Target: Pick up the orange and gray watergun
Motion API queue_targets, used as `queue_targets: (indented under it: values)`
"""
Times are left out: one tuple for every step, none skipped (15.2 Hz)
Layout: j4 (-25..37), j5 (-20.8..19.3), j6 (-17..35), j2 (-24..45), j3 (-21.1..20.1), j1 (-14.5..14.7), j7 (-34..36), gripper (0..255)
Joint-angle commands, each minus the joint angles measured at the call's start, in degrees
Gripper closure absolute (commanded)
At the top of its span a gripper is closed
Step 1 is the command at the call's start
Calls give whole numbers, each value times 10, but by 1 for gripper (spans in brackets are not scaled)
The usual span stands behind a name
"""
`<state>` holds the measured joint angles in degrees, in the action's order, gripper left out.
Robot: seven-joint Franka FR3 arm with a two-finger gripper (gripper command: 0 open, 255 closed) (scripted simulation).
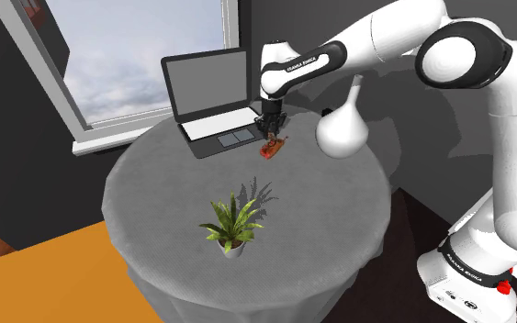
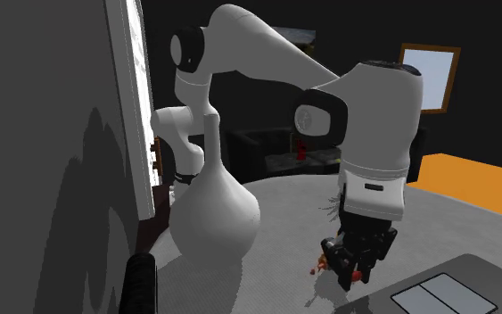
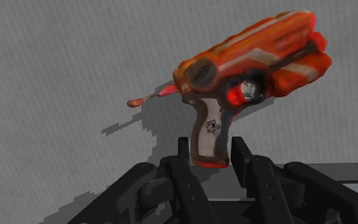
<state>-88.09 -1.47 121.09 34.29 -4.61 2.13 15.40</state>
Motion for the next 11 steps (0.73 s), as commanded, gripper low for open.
queue_targets:
  values:
    - [3,1,-11,-8,0,0,0,255]
    - [6,1,-17,-11,-1,0,0,255]
    - [9,1,-23,-15,-1,0,0,255]
    - [11,1,-29,-18,-1,0,0,255]
    - [14,2,-35,-21,-1,-1,0,255]
    - [18,2,-42,-24,-1,-1,0,255]
    - [21,2,-48,-27,-1,-1,0,255]
    - [24,2,-54,-30,-1,-1,0,255]
    - [28,2,-60,-33,-2,-1,0,255]
    - [28,2,-61,-33,-2,-1,0,255]
    - [28,2,-61,-33,-2,-1,0,255]
